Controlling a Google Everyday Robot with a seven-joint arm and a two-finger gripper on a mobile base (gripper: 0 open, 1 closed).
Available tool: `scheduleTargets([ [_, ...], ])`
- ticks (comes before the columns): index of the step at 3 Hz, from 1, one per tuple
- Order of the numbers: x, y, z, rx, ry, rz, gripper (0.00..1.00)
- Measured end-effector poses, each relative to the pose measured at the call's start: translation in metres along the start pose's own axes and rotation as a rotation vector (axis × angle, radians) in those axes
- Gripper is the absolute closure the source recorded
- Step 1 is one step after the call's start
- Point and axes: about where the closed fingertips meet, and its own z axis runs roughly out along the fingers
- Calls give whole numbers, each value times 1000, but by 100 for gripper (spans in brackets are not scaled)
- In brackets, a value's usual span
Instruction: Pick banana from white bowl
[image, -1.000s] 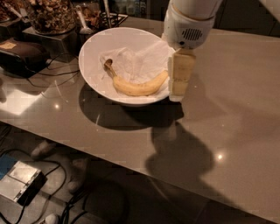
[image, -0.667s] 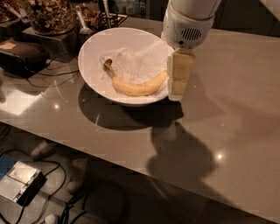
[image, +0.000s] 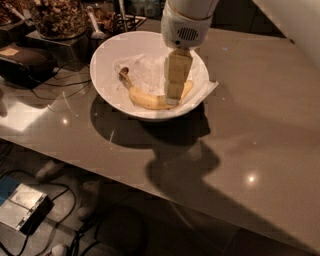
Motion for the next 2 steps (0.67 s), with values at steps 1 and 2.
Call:
scheduleTargets([
  [1, -17, -15, 15, -34, -20, 12, 2],
  [2, -26, -22, 32, -72, -30, 35, 17],
])
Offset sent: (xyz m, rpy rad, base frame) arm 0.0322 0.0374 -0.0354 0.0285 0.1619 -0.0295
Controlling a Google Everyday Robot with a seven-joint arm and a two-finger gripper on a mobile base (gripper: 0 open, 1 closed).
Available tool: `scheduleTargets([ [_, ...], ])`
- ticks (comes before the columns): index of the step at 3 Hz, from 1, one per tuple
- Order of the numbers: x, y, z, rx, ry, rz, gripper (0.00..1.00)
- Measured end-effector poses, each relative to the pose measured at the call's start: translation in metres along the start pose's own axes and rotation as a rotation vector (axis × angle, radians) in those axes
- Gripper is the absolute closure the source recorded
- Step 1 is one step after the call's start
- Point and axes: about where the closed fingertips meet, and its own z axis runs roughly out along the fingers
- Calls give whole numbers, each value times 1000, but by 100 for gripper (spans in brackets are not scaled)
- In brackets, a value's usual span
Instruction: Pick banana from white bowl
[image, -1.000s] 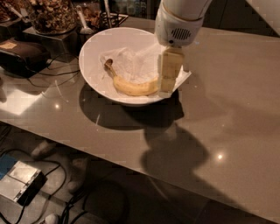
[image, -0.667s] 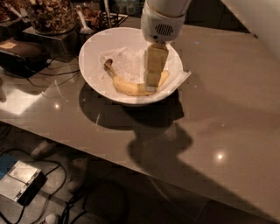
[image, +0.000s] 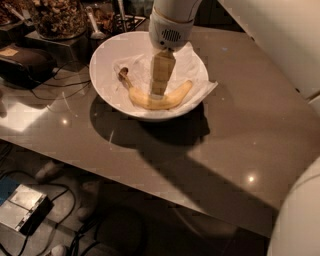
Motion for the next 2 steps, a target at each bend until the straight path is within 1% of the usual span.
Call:
scheduleTargets([
  [1, -5, -6, 15, -31, -5, 22, 23],
  [2, -3, -11, 31, -62, -1, 48, 29],
])
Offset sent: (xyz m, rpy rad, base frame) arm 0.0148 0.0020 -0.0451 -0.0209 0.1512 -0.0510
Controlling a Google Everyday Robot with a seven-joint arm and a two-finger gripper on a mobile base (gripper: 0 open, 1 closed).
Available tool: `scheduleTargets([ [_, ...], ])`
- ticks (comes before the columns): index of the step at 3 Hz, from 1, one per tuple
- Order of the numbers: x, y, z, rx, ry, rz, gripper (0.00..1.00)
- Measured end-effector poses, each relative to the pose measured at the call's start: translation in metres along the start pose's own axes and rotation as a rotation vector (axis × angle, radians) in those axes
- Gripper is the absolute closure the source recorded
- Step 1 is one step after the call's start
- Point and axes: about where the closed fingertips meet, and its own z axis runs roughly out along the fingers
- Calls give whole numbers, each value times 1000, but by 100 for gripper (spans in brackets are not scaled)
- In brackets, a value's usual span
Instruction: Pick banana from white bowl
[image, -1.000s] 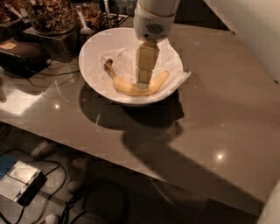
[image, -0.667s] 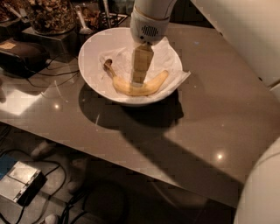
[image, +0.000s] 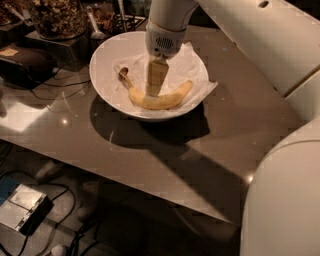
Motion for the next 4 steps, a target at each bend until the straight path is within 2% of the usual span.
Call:
scheduleTargets([
  [1, 6, -5, 14, -24, 12, 24, 42],
  [4, 32, -2, 56, -84, 48, 67, 43],
])
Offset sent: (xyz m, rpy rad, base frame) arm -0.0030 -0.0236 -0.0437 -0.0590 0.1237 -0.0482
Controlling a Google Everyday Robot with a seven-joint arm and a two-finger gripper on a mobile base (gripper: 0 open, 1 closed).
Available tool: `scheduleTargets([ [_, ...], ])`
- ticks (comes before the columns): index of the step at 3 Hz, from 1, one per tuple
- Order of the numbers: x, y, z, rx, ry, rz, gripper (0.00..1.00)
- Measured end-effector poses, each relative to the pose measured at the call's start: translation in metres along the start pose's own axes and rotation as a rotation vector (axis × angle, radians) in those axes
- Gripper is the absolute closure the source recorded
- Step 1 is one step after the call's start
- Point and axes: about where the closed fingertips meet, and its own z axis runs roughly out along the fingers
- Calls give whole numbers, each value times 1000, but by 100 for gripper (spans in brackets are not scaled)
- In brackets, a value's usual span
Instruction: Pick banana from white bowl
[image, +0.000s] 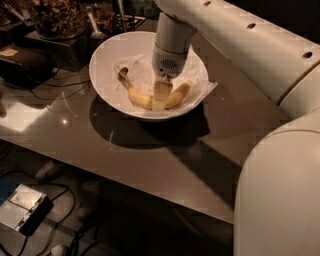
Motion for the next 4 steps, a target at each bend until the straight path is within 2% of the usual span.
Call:
scheduleTargets([
  [1, 9, -1, 16, 0, 40, -2, 46],
  [2, 10, 0, 15, 3, 47, -4, 68],
  [3, 16, 4, 15, 30, 52, -16, 91],
  [4, 16, 5, 16, 29, 53, -17, 100],
])
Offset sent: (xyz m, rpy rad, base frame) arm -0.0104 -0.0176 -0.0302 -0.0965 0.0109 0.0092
